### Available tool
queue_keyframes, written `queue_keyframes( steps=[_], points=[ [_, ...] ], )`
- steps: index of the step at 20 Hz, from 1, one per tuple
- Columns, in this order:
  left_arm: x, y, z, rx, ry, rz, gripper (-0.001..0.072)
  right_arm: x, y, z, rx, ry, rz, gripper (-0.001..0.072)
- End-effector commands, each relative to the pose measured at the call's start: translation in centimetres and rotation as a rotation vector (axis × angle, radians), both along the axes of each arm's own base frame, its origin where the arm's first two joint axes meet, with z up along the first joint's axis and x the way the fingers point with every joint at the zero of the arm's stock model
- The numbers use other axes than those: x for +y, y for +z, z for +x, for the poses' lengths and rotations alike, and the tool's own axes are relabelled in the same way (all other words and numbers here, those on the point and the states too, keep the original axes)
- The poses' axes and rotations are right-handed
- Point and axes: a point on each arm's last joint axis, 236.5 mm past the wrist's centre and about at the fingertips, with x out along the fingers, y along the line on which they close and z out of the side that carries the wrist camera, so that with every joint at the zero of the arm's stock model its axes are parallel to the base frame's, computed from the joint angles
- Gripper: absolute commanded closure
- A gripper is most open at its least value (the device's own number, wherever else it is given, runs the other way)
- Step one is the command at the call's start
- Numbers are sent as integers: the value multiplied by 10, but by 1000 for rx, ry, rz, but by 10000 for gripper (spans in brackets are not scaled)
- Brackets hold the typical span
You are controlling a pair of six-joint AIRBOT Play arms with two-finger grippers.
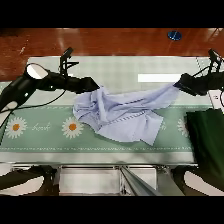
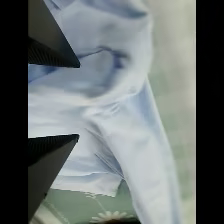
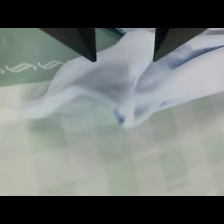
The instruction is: Fold the shirts.
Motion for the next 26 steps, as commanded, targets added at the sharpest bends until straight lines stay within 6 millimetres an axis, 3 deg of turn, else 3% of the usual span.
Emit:
queue_keyframes(
  steps=[1, 4, 6, 8, 11, 13, 16, 19, 22, 26],
  points=[
    [27, 5, 8, 92, -97, 37, 199, -11, 24, 27, -64, -24, 99, 294],
    [103, 28, -9, 207, -25, 29, 199, -73, 48, 5, -55, -104, 14, 301],
    [126, 15, -43, 278, 54, 11, 199, -101, 35, -31, 10, -162, -31, 301],
    [115, -20, -95, 363, 92, -10, 199, -98, 4, -62, 51, -220, 14, 302],
    [66, -69, -186, 514, 14, -53, 200, -57, -40, -89, 64, -221, 129, 302],
    [37, -86, -214, 533, -8, -71, 200, -36, -53, -98, 74, -203, 185, 302],
    [11, -101, -220, 523, 11, -40, 200, -27, -60, -103, 92, -167, 186, 302],
    [-10, -116, -204, 499, 133, -23, 200, -26, -59, -103, 90, -163, 186, 302],
    [-35, -121, -188, 550, 265, -117, 200, -25, -60, -104, 91, -151, 183, 302],
    [-48, -140, -182, 653, 391, -164, 200, -25, -60, -104, 89, -148, 181, 302]
  ],
)
